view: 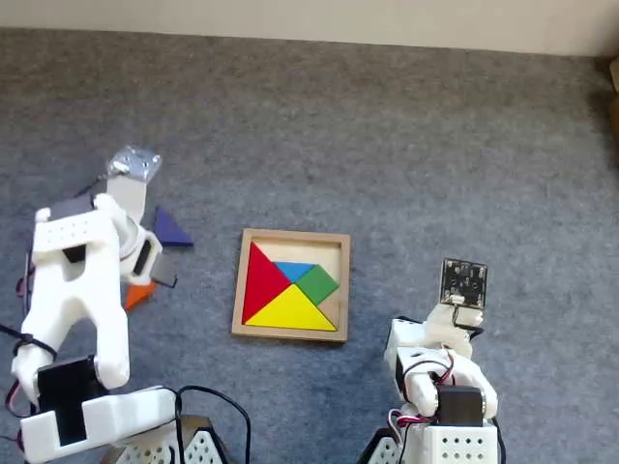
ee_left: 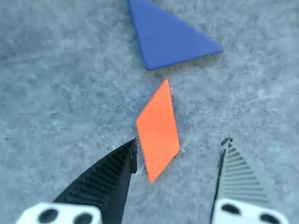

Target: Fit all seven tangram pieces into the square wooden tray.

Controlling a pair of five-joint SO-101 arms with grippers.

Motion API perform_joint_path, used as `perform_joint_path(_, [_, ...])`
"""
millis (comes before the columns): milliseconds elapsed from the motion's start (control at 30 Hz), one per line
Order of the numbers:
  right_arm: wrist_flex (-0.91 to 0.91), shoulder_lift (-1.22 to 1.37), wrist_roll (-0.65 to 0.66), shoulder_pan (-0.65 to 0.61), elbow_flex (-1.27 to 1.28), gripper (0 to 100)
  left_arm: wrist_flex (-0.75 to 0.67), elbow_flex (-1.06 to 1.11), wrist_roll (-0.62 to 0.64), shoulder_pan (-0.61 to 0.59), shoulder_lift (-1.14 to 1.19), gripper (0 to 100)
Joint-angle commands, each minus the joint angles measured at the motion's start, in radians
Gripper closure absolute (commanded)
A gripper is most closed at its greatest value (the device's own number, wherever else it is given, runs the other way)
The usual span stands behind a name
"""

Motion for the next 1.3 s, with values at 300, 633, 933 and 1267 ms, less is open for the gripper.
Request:
perform_joint_path(300, [-0.018,-0.010,0.008,0.012,0.124,99.2,-0.138,-0.105,0.006,-0.064,0.282,72])
perform_joint_path(633, [-0.018,-0.010,0.008,0.012,0.124,99.2,0.075,-0.360,0.002,-0.071,0.490,91])
perform_joint_path(933, [-0.018,-0.010,0.008,0.012,0.124,99.2,0.193,-0.372,0.003,0.025,0.357,95])
perform_joint_path(1267, [-0.018,-0.010,0.008,0.012,0.124,99.2,0.284,-0.371,0.000,0.216,0.082,95])
